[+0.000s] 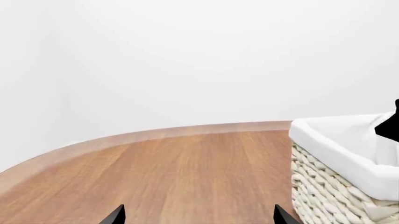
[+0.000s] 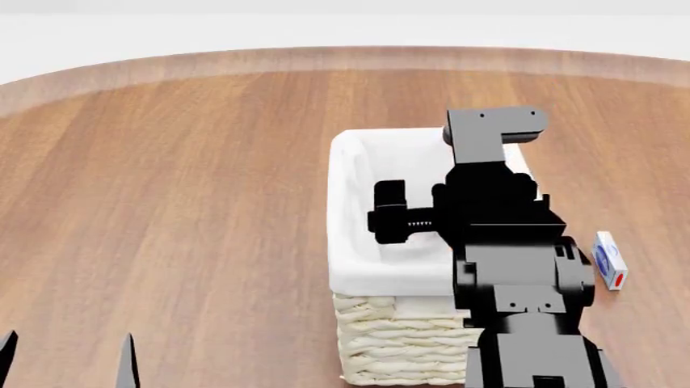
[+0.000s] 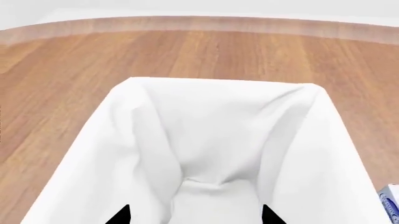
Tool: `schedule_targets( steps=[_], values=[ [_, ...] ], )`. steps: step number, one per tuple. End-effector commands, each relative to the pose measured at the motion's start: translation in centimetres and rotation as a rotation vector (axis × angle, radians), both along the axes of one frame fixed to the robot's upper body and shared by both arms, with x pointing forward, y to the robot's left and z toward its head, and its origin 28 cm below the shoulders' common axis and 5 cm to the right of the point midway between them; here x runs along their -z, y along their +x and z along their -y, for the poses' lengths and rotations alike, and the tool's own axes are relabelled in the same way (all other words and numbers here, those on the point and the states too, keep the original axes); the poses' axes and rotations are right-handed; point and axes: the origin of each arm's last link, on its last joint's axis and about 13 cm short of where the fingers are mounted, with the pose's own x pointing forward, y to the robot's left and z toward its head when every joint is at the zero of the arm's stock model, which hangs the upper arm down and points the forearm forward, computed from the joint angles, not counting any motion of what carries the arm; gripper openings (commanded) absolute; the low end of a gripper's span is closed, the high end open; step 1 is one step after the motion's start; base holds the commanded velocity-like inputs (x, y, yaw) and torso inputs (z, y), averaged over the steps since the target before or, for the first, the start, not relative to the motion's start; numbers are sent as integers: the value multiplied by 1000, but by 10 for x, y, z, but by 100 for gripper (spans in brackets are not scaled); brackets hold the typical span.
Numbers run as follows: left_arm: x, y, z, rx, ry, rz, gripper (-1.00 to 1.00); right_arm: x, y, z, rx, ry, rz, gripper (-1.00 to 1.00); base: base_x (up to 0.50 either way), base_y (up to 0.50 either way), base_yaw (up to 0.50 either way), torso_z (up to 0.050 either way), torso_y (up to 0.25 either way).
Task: Pick up the alphabet soup and put it in the basket.
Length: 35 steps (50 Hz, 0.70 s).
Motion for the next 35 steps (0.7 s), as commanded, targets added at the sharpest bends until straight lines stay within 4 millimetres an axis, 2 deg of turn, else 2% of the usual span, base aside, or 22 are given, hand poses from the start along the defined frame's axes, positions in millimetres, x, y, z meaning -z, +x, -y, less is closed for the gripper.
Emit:
schedule_targets(
  steps=[1, 5, 17, 21, 27, 30, 33, 34, 35],
  values=[
    [0, 0, 0, 2, 2, -1, 100, -15, 9, -1, 7, 29, 179, 100, 0, 0, 0, 0, 0],
    [0, 0, 0, -1, 1, 0, 100, -23, 13, -3, -9, 19, 287, 100, 0, 0, 0, 0, 0],
    [0, 0, 0, -1, 3, -1, 100, -46, 20, -5, 20, -1, 441, 100, 0, 0, 0, 0, 0],
    [0, 0, 0, 0, 5, -3, 100, -59, 22, -5, 38, 46, 529, 100, 0, 0, 0, 0, 0],
    [1, 0, 1, 1, 6, -5, 100, -74, 25, -7, 48, -37, 680, 100, 0, 0, 0, 0, 0],
    [0, 0, 0, 1, 4, -2, 100, -83, 26, -8, 26, -18, 735, 100, 0, 0, 0, 0, 0],
    [0, 0, 1, 1, 4, -2, 100, -78, 13, -8, 0, -9, 722, 100, 0, 0, 0, 0, 0],
    [0, 0, 1, 2, 6, -3, 100, -69, 4, -8, -17, 28, 697, 100, 0, 0, 0, 0, 0],
    [0, 0, 1, 3, 5, -3, 100, -85, -4, -8, -21, 30, 768, 100, 0, 0, 0, 0, 0]
  ],
)
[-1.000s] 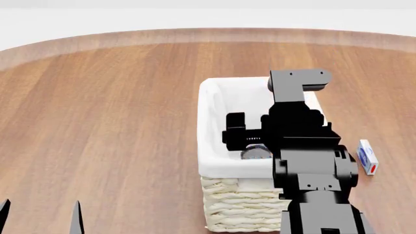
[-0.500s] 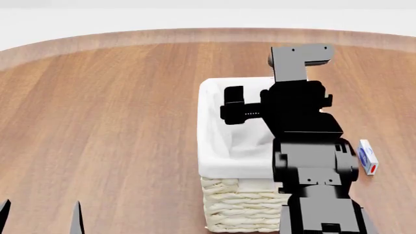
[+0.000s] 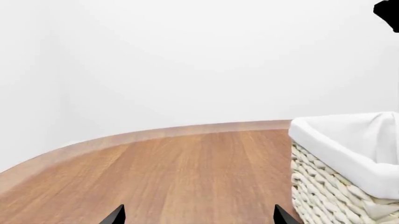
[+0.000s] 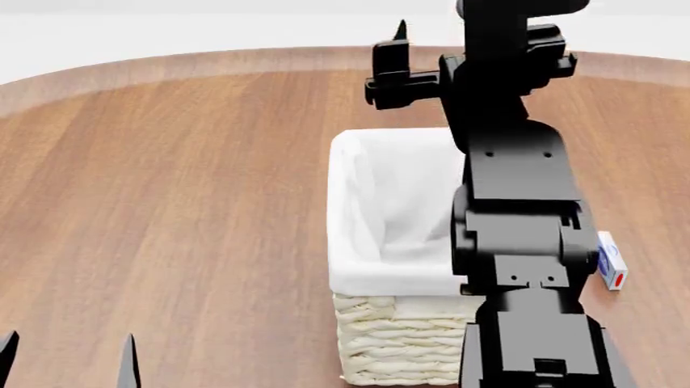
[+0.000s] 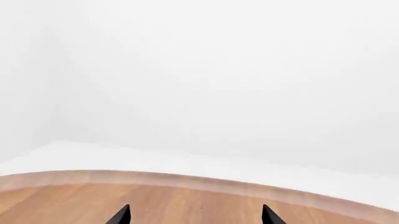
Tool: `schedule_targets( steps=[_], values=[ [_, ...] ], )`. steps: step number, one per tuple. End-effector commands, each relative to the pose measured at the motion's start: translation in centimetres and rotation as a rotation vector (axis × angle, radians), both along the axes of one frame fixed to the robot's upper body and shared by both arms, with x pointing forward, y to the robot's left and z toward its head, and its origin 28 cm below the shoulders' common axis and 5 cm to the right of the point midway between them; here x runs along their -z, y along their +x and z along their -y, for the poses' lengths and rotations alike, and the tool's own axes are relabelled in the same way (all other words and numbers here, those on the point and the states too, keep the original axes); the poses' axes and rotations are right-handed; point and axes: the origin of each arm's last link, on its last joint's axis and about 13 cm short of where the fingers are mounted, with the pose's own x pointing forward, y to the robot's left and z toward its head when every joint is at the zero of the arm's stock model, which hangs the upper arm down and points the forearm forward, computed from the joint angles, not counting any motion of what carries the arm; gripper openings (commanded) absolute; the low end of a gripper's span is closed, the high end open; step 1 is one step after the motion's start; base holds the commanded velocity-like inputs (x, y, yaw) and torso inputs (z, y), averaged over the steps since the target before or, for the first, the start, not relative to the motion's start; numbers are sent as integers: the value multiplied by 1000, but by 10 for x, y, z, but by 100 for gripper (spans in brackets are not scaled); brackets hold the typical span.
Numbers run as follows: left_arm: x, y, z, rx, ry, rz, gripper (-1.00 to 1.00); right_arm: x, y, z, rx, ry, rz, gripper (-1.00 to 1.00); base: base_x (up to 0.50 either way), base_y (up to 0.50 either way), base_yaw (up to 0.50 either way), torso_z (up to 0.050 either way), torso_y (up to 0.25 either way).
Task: Pick up the alphabet soup and put it in the basket.
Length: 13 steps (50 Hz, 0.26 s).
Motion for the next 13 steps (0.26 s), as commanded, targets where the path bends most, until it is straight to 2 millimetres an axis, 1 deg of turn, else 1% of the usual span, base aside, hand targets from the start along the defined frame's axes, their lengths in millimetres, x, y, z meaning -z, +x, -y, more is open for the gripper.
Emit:
schedule_targets(
  steps=[1, 3, 4, 5, 7, 9, 13],
  values=[
    [0, 0, 0, 3, 1, -1, 100, -30, -33, -2, -43, 5, 219, 100, 0, 0, 0, 0, 0],
    [0, -1, 1, 5, 1, -1, 100, -34, -49, -1, -41, 20, 252, 100, 0, 0, 0, 0, 0],
    [0, -1, 1, 5, 0, -1, 100, -34, -54, -1, -36, 17, 264, 100, 0, 0, 0, 0, 0],
    [-1, -1, 0, 4, 0, 1, 100, -34, -63, -1, -21, -2, 280, 100, 0, 0, 0, 0, 0],
    [-1, -1, 1, 4, 2, 2, 100, -34, -70, 0, -17, 0, 289, 100, 0, 0, 0, 0, 0],
    [-1, -1, 1, 5, 2, 2, 100, -34, -83, 0, -8, 2, 311, 100, 0, 0, 0, 0, 0],
    [-2, -2, 1, 5, 3, 5, 100, -34, -98, -1, 10, 1, 334, 100, 0, 0, 0, 0, 0]
  ],
)
